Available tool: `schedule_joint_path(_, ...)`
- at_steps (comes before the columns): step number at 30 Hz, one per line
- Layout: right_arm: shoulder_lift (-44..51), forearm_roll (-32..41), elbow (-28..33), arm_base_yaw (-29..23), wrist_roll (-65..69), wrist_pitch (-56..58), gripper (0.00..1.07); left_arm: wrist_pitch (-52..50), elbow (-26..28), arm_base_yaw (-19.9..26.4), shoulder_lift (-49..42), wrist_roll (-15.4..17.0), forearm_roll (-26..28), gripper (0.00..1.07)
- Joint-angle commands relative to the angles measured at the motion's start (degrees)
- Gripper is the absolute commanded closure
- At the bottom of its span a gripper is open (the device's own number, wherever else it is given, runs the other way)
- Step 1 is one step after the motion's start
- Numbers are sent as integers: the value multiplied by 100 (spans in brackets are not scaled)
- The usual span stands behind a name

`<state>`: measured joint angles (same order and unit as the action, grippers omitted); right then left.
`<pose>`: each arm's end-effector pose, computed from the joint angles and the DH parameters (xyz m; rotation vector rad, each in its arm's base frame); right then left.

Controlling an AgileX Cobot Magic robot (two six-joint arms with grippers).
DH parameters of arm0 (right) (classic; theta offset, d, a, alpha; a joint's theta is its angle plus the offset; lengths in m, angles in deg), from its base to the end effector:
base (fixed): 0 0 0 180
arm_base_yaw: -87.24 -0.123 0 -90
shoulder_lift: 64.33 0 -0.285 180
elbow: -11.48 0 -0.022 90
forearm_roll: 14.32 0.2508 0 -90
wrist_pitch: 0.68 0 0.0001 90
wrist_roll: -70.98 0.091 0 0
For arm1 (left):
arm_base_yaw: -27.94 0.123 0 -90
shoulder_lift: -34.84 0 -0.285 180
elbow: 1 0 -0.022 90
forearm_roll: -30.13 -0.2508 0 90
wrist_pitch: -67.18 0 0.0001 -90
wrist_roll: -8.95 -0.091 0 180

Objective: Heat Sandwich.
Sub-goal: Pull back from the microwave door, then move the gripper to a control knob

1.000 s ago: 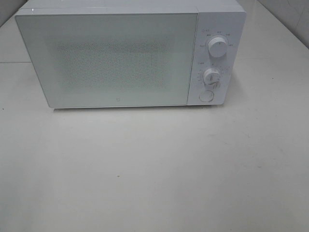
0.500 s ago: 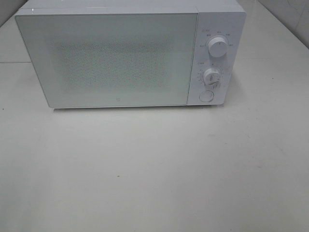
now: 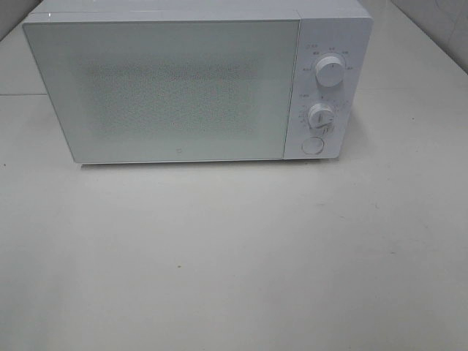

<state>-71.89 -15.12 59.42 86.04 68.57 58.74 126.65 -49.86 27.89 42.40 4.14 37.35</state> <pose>-0.0058 -0.0012 0.2823 -0.0626 2.0048 -0.0301 -0.0043 -0.0099 0.2782 0.0895 2.0157 -0.0975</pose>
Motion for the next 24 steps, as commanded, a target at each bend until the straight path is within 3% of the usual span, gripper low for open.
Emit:
schedule_joint_path(1,160,0,23,34,46,-69,34,-11,-17,11,-166,40,29,9)
schedule_joint_path(24,155,0,23,34,46,-69,34,-11,-17,11,-166,40,29,9)
